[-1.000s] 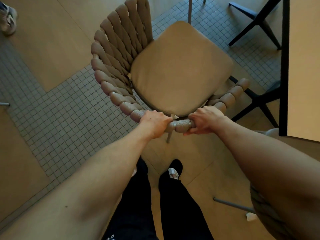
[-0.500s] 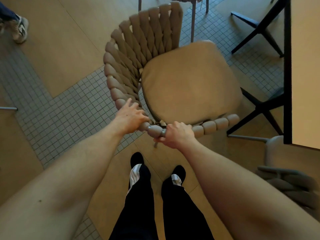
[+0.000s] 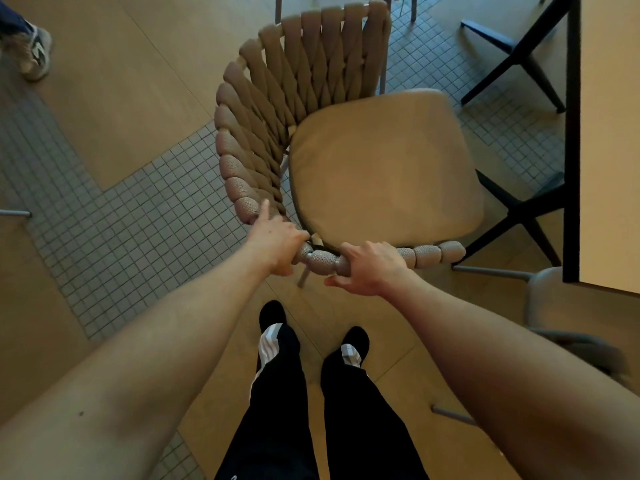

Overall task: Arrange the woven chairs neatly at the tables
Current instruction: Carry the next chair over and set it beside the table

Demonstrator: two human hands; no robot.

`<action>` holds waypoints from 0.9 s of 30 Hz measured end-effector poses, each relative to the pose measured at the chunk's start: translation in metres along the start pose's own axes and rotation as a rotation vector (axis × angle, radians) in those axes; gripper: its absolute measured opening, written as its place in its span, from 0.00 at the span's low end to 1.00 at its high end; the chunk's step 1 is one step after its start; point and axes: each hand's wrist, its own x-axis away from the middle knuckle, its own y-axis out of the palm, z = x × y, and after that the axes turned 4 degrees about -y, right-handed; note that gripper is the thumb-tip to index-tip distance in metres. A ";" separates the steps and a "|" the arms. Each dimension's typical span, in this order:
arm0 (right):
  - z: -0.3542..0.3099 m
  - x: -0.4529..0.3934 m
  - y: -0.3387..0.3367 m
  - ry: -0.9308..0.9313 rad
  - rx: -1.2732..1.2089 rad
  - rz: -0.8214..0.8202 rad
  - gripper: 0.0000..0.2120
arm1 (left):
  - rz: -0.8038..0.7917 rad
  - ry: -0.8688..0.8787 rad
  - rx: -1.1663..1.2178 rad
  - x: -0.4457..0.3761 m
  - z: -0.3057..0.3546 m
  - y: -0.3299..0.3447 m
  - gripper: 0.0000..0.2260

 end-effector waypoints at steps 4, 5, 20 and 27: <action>0.028 0.011 -0.002 -0.007 0.078 -0.027 0.31 | 0.032 0.028 0.128 0.001 0.051 -0.002 0.30; 0.037 0.013 -0.002 -0.004 0.110 -0.033 0.32 | 0.060 0.023 0.169 0.001 0.063 -0.003 0.28; 0.055 0.018 0.003 0.077 0.057 -0.005 0.30 | 0.169 0.067 0.284 -0.007 0.069 -0.006 0.10; 0.019 -0.006 -0.005 0.156 -0.050 0.027 0.31 | 0.125 0.070 0.195 -0.017 0.021 -0.006 0.15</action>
